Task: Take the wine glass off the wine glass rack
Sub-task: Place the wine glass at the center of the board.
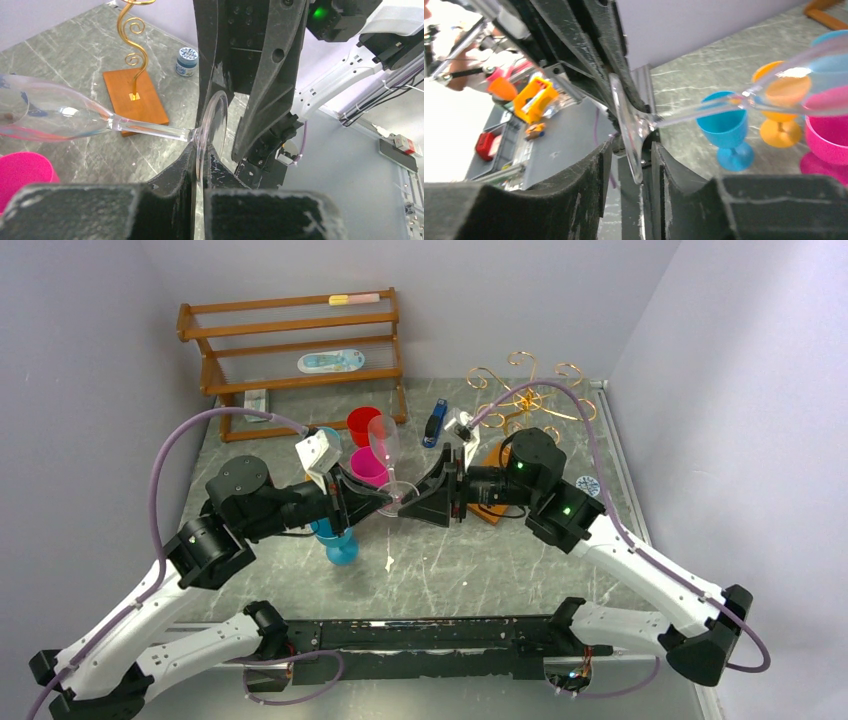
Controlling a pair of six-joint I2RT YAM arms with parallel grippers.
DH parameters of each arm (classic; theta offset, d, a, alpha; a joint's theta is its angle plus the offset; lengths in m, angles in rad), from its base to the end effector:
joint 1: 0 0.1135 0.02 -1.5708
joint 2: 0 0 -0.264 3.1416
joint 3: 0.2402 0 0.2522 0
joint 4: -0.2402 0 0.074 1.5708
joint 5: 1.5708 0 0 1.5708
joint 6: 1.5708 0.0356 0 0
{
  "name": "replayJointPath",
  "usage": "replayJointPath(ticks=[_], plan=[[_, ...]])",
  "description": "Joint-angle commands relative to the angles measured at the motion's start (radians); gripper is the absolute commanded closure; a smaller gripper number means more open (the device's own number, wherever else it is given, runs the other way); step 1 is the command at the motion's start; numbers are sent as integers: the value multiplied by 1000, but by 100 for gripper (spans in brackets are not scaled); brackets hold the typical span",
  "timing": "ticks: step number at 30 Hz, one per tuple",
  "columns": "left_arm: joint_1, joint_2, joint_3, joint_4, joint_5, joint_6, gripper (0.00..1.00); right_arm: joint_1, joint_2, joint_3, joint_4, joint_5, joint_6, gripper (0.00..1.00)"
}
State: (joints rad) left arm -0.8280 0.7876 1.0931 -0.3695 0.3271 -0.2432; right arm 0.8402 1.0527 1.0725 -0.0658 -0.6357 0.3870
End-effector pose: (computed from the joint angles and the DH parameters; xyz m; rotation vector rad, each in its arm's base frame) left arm 0.0976 -0.1232 0.4246 0.7531 1.5752 -1.0708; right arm 0.1414 0.1895 0.4030 -0.9198 1.5662 1.4190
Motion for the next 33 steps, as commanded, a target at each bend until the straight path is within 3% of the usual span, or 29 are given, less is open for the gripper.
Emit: replayJointPath(ticks=[1, 10, 14, 19, 22, 26, 29, 33], plan=[[7, -4, -20, 126, 55, -44, 95, -7, 39, -13, 120, -202, 53, 65], [7, 6, -47, 172, 83, -68, 95, -7, 10, -79, 219, -180, 85, 78], [6, 13, -40, 136, 82, -56, 95, -7, -6, -91, 239, -146, 93, 69], [6, 4, -65, 151, 106, -72, 95, -9, -12, -105, 266, -109, 109, 68], [6, -13, -85, 146, 88, -73, 95, -10, 1, -122, 342, -131, 156, 73], [7, -28, -96, 163, 67, -82, 95, -10, 28, -90, 299, -161, 132, 81], [7, -24, -88, 164, 67, -73, 95, -10, 18, -113, 330, -163, 141, 100], [7, -15, -80, 147, 67, -64, 91, -9, -4, -151, 376, -157, 144, 100]])
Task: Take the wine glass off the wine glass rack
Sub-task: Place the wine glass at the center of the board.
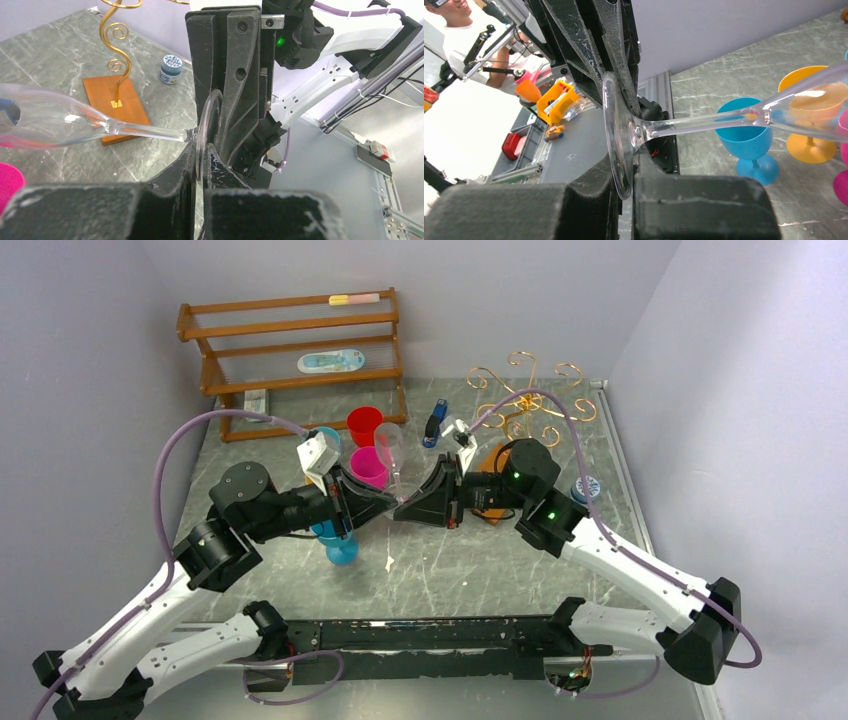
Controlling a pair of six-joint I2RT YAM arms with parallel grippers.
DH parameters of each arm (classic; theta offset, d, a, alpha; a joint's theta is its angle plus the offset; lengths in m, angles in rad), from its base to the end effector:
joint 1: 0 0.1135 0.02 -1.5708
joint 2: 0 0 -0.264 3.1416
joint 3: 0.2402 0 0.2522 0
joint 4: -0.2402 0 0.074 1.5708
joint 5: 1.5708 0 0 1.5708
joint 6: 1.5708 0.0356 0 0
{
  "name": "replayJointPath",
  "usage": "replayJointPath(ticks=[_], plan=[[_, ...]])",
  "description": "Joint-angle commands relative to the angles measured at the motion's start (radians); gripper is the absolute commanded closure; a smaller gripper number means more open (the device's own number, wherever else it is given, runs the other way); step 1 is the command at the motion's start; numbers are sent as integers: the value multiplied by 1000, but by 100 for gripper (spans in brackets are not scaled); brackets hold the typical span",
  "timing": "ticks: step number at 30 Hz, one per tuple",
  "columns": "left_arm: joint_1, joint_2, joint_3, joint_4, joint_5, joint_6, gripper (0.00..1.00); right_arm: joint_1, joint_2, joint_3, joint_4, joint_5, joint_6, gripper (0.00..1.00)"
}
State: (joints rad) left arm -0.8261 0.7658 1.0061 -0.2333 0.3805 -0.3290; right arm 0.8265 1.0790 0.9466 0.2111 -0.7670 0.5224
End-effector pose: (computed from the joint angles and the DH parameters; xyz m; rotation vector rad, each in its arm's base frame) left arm 0.0990 -0.1269 0.4138 0.7227 1.5347 -1.1843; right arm 0.1481 0.1972 0.3812 -0.9400 1.4872 1.5975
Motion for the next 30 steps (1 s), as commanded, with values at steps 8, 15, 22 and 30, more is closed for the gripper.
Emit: replayJointPath(ticks=[8, 15, 22, 30], plan=[[4, 4, 12, -3, 15, 34, 92, 4, -58, -48, 116, 3, -21, 100], [4, 5, -8, 23, 40, 17, 95, 6, -81, -86, 188, 103, 29, 82], [5, -12, -22, 45, 22, 11, 95, 6, -98, -109, 226, 129, 54, 84], [4, -3, -12, 33, 21, 9, 81, 13, -71, -79, 190, 42, 23, 100]])
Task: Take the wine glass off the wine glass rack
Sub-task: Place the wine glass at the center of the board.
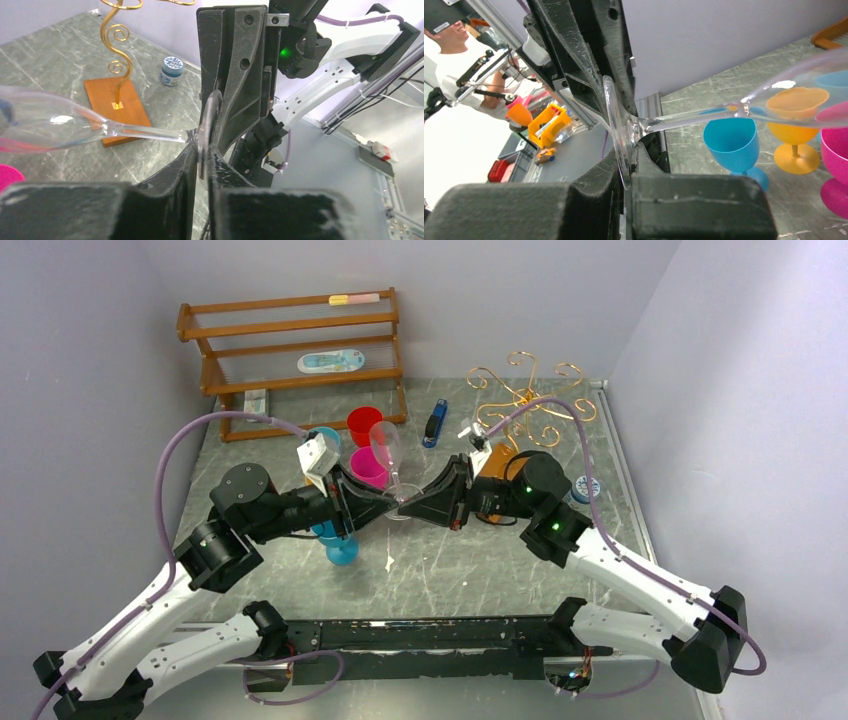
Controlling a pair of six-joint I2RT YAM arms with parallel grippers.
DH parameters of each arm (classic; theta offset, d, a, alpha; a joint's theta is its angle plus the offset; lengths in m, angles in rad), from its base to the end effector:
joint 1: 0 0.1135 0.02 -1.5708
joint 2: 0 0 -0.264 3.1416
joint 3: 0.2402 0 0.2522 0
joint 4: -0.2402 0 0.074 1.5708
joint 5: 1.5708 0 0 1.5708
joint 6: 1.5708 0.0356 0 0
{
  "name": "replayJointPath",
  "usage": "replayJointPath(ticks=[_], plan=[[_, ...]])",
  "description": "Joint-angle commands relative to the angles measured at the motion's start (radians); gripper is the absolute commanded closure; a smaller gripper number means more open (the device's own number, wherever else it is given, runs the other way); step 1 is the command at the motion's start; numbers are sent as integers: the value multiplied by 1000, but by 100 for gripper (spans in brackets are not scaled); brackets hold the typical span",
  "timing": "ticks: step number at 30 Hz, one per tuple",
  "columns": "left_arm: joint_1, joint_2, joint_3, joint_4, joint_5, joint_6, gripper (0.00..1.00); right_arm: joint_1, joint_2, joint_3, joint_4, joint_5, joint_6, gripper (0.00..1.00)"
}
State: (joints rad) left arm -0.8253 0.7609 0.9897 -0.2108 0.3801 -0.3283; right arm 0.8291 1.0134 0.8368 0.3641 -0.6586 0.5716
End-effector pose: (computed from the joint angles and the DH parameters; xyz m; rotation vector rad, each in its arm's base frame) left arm 0.0994 -0.1271 0.4115 0.7205 1.5228 -1.1846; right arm 0.1409 0.1861 0.3726 -0.8117 1.4173 1.5695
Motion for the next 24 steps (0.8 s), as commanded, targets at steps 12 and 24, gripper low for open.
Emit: replayJointPath(ticks=[12, 24], plan=[[3, 1, 174, -233, -161, 113, 4, 30, -80, -9, -259, 19, -592, 100], [3, 54, 198, -252, -166, 152, 4, 42, -257, -197, -470, 33, -1326, 100]])
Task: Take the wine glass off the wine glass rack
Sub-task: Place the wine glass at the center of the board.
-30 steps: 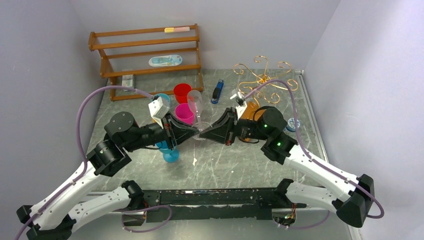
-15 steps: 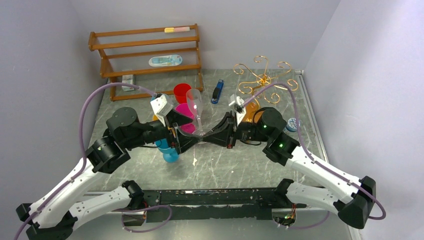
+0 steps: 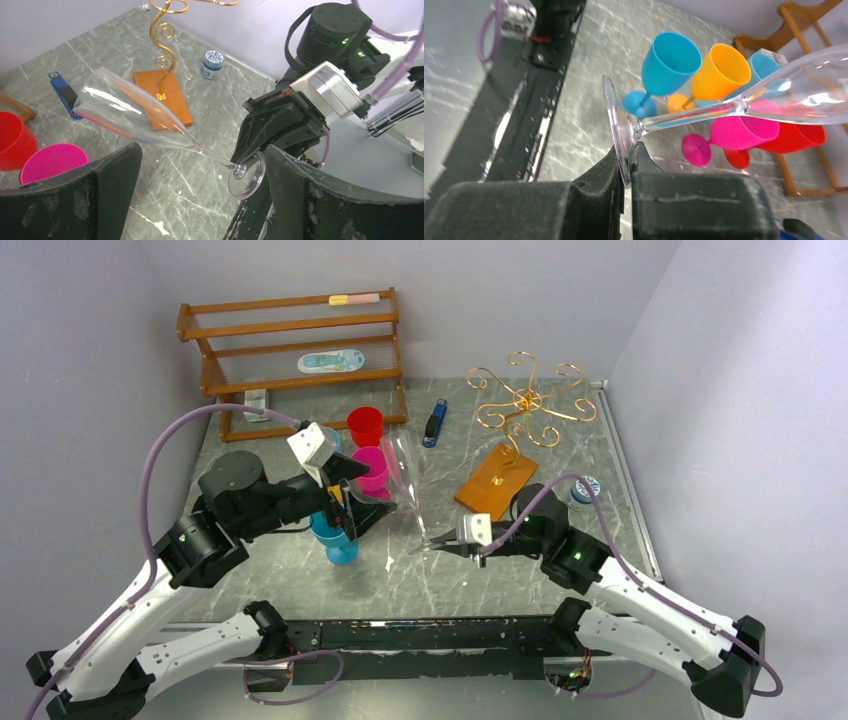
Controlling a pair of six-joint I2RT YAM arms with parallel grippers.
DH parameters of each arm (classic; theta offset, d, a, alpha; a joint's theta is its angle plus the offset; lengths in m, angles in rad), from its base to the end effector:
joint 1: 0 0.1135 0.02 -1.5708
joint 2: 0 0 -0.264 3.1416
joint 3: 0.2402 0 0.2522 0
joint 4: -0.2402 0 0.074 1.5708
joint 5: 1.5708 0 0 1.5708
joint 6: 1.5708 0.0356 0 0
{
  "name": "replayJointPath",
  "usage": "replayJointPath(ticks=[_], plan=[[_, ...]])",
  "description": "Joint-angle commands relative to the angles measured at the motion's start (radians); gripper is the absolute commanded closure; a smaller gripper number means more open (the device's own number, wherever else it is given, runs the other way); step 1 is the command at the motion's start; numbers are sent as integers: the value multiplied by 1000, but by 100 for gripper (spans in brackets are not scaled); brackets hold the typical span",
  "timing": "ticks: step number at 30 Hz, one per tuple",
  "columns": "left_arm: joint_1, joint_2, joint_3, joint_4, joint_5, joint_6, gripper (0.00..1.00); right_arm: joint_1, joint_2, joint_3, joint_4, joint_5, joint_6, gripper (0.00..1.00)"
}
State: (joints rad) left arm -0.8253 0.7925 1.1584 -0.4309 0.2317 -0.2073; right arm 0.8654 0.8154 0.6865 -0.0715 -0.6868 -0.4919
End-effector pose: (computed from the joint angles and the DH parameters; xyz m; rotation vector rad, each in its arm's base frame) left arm 0.0960 -0.1160 0.4381 0.7003 1.5782 -0.9677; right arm 0.1054 0.1586 0.3135 -1.4840 1.0324 0.8730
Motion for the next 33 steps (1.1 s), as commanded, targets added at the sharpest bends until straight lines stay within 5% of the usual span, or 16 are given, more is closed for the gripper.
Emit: replayJointPath(ticks=[1, 12, 21, 26, 30, 33], plan=[[4, 35, 41, -39, -9, 40, 3, 5, -68, -59, -46, 68, -286, 100], [6, 323, 342, -345, 151, 257, 4, 7, -201, -195, -18, -9, -360, 100], [21, 492, 424, -460, 302, 343, 16, 7, -192, -156, -138, -28, -395, 100], [64, 535, 468, -508, 379, 377, 32, 7, -229, -183, -110, -10, -383, 100], [123, 542, 486, -519, 410, 377, 19, 7, -247, -195, -106, 3, -388, 100], [188, 549, 490, -491, 479, 359, 18, 7, -245, -193, -108, -8, -384, 100]])
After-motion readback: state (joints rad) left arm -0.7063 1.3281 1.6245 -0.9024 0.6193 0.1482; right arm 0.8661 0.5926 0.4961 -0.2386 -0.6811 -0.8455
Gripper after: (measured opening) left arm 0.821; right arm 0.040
